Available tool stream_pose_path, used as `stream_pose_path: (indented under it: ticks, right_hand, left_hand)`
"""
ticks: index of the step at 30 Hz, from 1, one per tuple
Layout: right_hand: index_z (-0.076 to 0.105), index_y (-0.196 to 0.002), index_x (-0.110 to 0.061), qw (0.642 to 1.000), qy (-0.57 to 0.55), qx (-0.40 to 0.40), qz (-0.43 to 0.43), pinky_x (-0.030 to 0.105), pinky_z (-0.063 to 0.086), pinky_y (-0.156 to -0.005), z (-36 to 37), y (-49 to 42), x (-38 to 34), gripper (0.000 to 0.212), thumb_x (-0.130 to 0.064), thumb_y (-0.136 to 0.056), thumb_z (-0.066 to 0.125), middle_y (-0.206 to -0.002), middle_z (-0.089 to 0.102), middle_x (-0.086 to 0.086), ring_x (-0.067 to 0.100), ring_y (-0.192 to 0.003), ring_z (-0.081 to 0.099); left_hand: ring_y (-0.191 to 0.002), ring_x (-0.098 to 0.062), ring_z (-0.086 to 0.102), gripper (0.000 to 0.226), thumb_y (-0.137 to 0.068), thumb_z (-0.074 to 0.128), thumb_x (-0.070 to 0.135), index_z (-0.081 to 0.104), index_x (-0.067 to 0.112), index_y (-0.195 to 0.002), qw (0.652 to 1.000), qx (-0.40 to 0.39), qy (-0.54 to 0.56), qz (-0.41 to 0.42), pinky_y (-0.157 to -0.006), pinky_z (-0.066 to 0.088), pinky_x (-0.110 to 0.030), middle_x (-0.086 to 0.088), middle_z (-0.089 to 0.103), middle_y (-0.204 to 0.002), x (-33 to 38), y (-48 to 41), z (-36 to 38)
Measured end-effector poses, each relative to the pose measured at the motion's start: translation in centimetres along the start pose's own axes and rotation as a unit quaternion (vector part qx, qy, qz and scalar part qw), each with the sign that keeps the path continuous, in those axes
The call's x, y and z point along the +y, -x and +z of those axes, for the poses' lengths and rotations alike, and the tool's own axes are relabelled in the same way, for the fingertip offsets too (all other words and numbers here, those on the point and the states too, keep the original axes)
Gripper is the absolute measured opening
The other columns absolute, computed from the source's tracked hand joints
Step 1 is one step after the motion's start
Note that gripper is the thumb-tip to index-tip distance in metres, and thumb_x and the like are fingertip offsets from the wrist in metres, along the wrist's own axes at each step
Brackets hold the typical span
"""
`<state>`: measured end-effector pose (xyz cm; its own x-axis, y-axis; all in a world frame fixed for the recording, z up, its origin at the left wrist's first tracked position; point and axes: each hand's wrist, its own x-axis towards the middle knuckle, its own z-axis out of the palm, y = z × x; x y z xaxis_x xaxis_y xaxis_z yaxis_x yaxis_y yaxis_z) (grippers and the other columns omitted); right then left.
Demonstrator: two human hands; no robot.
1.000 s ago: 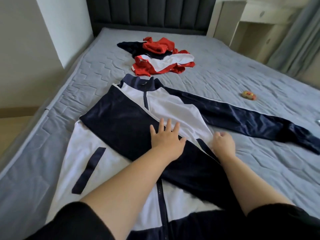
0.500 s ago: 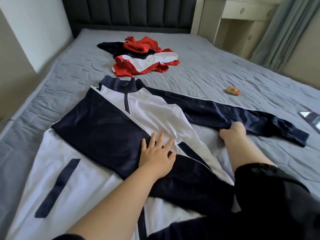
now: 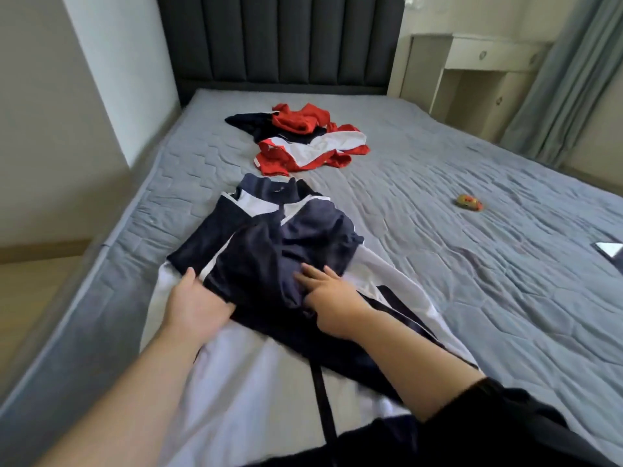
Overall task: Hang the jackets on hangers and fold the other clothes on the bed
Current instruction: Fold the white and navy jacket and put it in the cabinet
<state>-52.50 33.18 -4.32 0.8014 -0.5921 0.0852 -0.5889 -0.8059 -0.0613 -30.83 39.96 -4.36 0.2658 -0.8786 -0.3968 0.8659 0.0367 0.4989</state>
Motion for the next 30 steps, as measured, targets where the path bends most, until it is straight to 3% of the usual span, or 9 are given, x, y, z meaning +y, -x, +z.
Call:
stream_pose_path:
  ticks: [2,4,7,10,13,18,21,24,30]
  right_hand:
    - [0.061,-0.129,-0.019,0.984,-0.107,-0.081,0.113,0.027,0.013,-0.117,0.0,1.3,-0.2,0.054,0.003,-0.081,0.045,-0.155,0.031,-0.001,0.014,-0.145,0.02]
    - [0.063,-0.126,-0.019,0.959,-0.193,-0.062,0.197,0.022,0.022,-0.112,-0.6,1.6,-0.7,0.057,0.007,-0.08,0.04,-0.151,0.039,-0.004,0.016,-0.141,0.03]
    - [0.073,-0.107,-0.012,0.899,-0.31,-0.002,0.308,0.021,0.037,-0.099,-1.4,1.5,-1.6,0.05,0.01,-0.08,0.037,-0.128,0.061,0.0,0.021,-0.121,0.052]
    - [0.073,-0.088,-0.014,0.761,-0.461,0.101,0.444,0.029,0.048,-0.087,-0.6,1.1,-1.0,0.032,0.003,-0.085,0.046,-0.099,0.066,0.006,0.023,-0.089,0.06]
    - [0.062,-0.099,-0.003,0.623,-0.573,0.163,0.508,0.033,0.051,-0.067,-0.1,0.7,-0.4,0.017,-0.008,-0.088,0.051,-0.08,0.058,0.01,0.023,-0.068,0.056]
    - [0.057,-0.088,-0.003,0.639,-0.543,0.139,0.528,0.029,0.043,-0.05,0.1,-0.2,-0.6,0.025,-0.028,-0.088,0.058,-0.07,0.053,0.009,0.022,-0.056,0.052]
    - [0.058,-0.094,-0.002,0.638,-0.535,0.133,0.537,0.031,0.046,-0.055,0.5,-0.5,-0.2,0.028,-0.027,-0.084,0.064,-0.073,0.055,0.011,0.024,-0.059,0.054]
    - [0.056,-0.087,-0.002,0.646,-0.536,0.112,0.531,0.031,0.046,-0.054,0.8,-0.6,0.1,0.021,-0.02,-0.082,0.066,-0.076,0.058,0.012,0.024,-0.062,0.056]
    - [0.063,-0.086,-0.002,0.669,-0.533,0.07,0.513,0.032,0.047,-0.059,0.8,-0.6,0.0,0.026,-0.017,-0.067,0.074,-0.083,0.067,0.015,0.027,-0.067,0.06]
  left_hand:
    - [-0.112,-0.029,0.056,0.047,-0.098,0.028,0.045,0.056,0.019,-0.124,0.998,-0.005,-0.063,-0.002,-0.096,0.035,-0.042,-0.005,0.059,-0.127,1.2,0.1,-1.3]
    - [-0.13,-0.029,0.044,0.049,-0.099,0.031,0.047,0.04,0.024,-0.142,0.994,-0.018,-0.106,-0.021,-0.109,0.029,-0.047,-0.004,0.045,-0.145,2.0,1.1,-1.6]
    - [-0.117,-0.024,0.052,0.035,-0.1,0.037,0.036,0.049,0.027,-0.131,0.98,-0.02,-0.197,-0.005,-0.104,0.032,-0.042,-0.003,0.055,-0.131,2.1,2.4,-0.6]
    - [-0.085,-0.019,0.056,0.022,-0.098,0.043,0.021,0.061,0.022,-0.087,0.972,-0.039,-0.232,0.027,-0.088,0.037,-0.036,-0.001,0.069,-0.08,1.5,3.7,0.5]
    - [-0.081,-0.021,0.058,0.028,-0.098,0.043,0.018,0.061,0.021,-0.077,0.971,-0.067,-0.22,0.061,-0.088,0.036,-0.041,-0.002,0.069,-0.069,1.4,4.7,1.2]
    - [-0.107,-0.02,0.063,0.022,-0.097,0.047,0.006,0.066,0.009,-0.108,0.921,-0.139,-0.359,0.067,-0.099,0.046,-0.032,-0.009,0.069,-0.112,1.3,4.0,0.2]
    - [-0.094,-0.004,0.065,0.041,-0.089,0.05,-0.012,0.075,0.02,-0.085,0.835,-0.198,-0.494,0.138,-0.092,0.046,-0.02,0.007,0.073,-0.093,2.3,4.3,-0.2]
    - [-0.092,0.001,0.062,0.064,-0.081,0.047,-0.026,0.075,0.028,-0.06,0.755,-0.279,-0.585,0.103,-0.085,0.046,-0.015,0.015,0.07,-0.084,3.9,5.0,0.0]
    - [-0.113,-0.015,0.063,0.046,-0.066,0.042,-0.013,0.074,0.02,-0.06,0.705,-0.351,-0.614,-0.056,-0.097,0.049,-0.029,-0.006,0.074,-0.095,5.3,5.7,-1.4]
